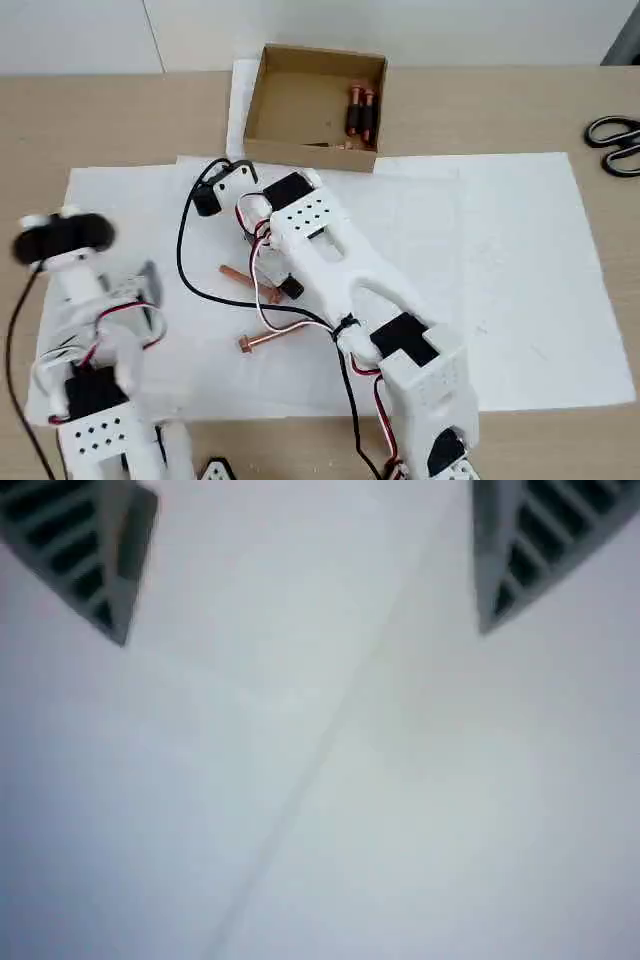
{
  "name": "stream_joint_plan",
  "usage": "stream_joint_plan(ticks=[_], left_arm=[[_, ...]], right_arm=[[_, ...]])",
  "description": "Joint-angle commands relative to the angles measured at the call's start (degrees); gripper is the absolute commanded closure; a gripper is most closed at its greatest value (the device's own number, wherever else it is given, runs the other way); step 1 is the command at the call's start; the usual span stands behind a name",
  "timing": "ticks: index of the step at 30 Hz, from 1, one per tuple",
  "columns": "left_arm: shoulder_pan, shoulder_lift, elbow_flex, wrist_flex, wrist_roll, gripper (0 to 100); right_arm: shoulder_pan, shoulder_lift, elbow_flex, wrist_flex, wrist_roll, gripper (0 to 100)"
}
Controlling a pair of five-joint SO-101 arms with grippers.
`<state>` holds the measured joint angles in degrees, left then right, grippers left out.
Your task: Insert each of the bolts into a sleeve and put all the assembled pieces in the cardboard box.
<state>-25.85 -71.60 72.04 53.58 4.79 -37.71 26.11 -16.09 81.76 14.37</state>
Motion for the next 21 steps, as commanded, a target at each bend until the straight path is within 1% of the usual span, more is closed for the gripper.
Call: stream_joint_plan(ticks=[1, 3, 5, 13, 21], left_arm=[[-6.8, -0.5, -0.7, -1.5, -0.3, 78], [-9.1, -0.5, -0.7, -1.5, -0.4, 78], [-9.8, -0.5, -0.7, -1.5, -0.4, 78], [-9.6, -0.5, -0.7, -1.5, -0.4, 78], [-9.6, -0.5, -0.7, -1.4, -0.4, 78]], right_arm=[[-0.4, -0.6, -1.5, 1.3, -0.7, 73.5], [-0.4, -0.3, -1.5, 1.5, -2.0, 73.5], [-0.4, 0.0, -1.3, 1.3, -3.7, 73.5], [-1.5, 1.8, -1.1, 2.1, -6.3, 73.6], [-3.3, 1.9, -1.0, 2.5, -6.4, 73.6]])
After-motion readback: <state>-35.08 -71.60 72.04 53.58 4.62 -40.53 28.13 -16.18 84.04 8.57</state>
